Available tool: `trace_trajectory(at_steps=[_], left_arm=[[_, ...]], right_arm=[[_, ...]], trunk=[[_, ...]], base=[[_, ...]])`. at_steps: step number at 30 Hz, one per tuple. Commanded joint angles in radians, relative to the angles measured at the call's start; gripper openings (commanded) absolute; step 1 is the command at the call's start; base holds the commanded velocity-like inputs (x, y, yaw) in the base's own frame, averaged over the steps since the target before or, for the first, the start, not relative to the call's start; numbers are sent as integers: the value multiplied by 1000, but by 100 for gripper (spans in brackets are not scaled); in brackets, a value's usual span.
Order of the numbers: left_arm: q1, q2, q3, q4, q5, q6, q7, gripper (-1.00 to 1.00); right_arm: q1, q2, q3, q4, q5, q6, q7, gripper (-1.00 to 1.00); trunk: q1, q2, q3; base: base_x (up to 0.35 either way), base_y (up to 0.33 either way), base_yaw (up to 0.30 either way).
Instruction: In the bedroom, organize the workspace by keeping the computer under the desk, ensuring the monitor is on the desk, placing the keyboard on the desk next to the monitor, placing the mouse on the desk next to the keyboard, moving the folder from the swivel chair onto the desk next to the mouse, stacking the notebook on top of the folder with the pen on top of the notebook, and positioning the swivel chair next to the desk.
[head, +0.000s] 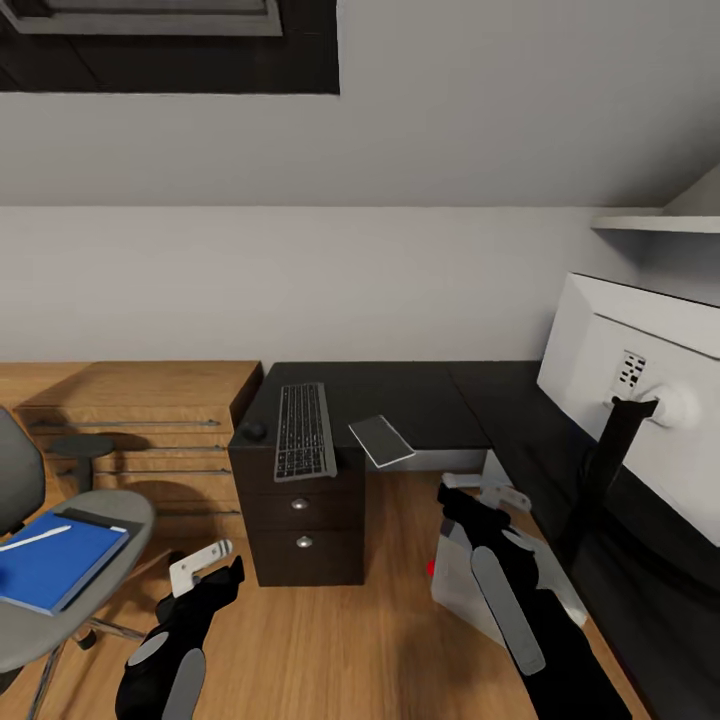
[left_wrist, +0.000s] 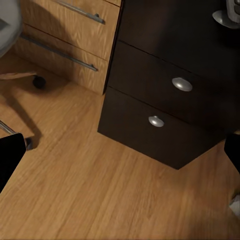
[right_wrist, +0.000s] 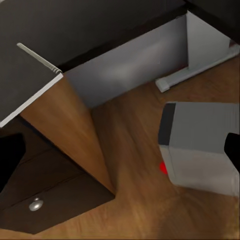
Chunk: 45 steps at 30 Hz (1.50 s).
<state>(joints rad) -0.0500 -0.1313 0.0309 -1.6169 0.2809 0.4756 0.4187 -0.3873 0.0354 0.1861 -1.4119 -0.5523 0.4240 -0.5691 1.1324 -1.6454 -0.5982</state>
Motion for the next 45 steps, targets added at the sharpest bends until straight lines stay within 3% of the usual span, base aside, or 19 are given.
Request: trace_trajectory(at_steps=[1, 5, 18, 31, 45], left_arm=[[-1, 0, -1, -1, 11, 3, 6, 100], [-1, -1, -5, -1, 11, 3, 7, 100], [-1, -1, -12, -1, 8, 5, 8, 100], [-1, -1, -12, -1, 8, 5, 8, 100], [-1, -1, -12, 0, 8, 7, 8, 100]], right_arm=[[-1, 0, 11, -5, 5, 7, -19, 100], [2, 3, 54, -17, 53, 3, -51, 100], [7, -2, 147, -31, 79, -5, -64, 100], [7, -2, 150, -35, 81, -7, -64, 100], [7, -3, 147, -34, 83, -8, -63, 100]], trunk=[[-4, 7, 2], [-19, 35, 15], [-69, 126, 55], [-119, 217, 97], [-165, 301, 137]], base=[[-1, 0, 0], [0, 0, 0], [0, 0, 0], [-184, 0, -11], [-182, 0, -167]])
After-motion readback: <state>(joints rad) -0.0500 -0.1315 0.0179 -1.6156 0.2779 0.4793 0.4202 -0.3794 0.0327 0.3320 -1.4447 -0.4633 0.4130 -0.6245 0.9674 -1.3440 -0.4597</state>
